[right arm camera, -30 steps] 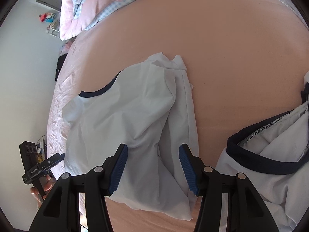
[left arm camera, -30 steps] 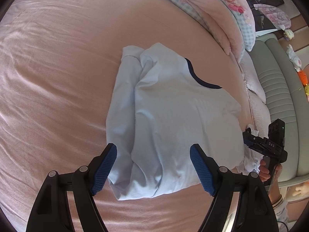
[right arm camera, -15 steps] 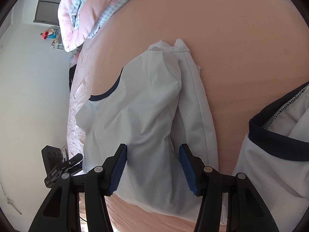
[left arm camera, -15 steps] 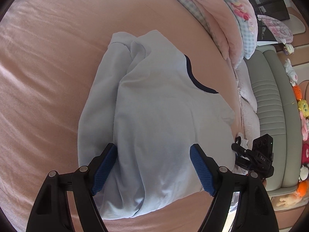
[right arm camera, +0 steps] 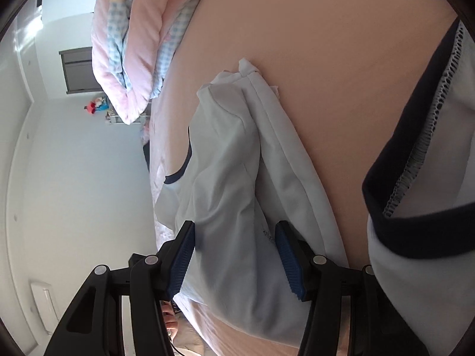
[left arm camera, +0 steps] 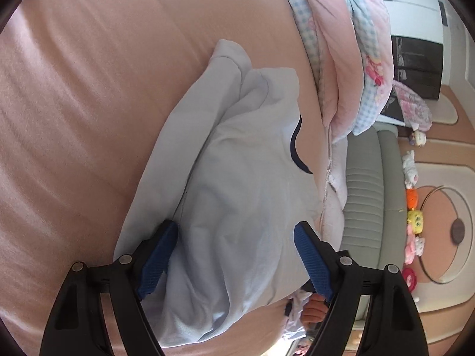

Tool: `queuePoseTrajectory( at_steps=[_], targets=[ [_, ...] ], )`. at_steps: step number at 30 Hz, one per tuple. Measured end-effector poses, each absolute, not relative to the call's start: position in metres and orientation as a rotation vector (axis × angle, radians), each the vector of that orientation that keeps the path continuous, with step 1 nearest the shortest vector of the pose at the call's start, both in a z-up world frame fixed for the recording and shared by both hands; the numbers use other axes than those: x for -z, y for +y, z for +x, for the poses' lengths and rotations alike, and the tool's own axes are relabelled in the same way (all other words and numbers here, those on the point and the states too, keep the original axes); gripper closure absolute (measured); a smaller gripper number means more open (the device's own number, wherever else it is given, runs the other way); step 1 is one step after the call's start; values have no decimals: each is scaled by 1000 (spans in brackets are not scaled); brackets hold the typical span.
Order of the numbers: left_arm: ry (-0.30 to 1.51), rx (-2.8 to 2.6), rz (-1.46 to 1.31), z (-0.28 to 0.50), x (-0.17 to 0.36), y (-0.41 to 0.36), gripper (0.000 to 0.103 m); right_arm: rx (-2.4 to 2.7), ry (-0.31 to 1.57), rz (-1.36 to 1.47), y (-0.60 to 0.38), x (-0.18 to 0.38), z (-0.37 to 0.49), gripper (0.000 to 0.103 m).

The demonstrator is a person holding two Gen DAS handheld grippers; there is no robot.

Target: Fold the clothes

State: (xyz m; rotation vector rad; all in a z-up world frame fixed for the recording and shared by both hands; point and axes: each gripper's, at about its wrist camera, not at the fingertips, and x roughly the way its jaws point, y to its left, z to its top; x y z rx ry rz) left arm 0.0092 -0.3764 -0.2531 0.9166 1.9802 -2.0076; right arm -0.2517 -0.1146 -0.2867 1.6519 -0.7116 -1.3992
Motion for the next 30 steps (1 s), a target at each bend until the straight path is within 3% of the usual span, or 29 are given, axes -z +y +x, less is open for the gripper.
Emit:
queuePoseTrajectory(
  at_steps=[4, 12, 14, 17, 19, 22, 26, 30],
  targets=[
    [1990, 2023, 884, 12, 252, -375, 23, 1417, -708, 1647, -117, 286, -251, 48],
    [1723, 2132, 911, 2, 240, -351, 26, 1427, -706, 1653, -117, 288, -253, 53],
    [1658, 2110, 923, 3, 239, -348, 45, 1437, -710, 1662, -116, 290, -253, 58],
    [1573, 2062, 955, 5, 240, -346, 71, 1483, -681, 1679, -116, 290, -251, 73],
    [1536, 2044, 979, 4, 239, -346, 76, 1519, -641, 1692, -119, 285, -249, 75],
    [1473, 2018, 1019, 0, 236, -344, 83, 1632, -466, 1666, -132, 266, -243, 76],
    [1249, 2015, 1111, -16, 220, -332, 87, 1792, -182, 1596, -151, 238, -233, 90],
    [1110, 2021, 1171, -25, 213, -326, 88, 1954, 150, 1493, -166, 209, -221, 97]
  ],
)
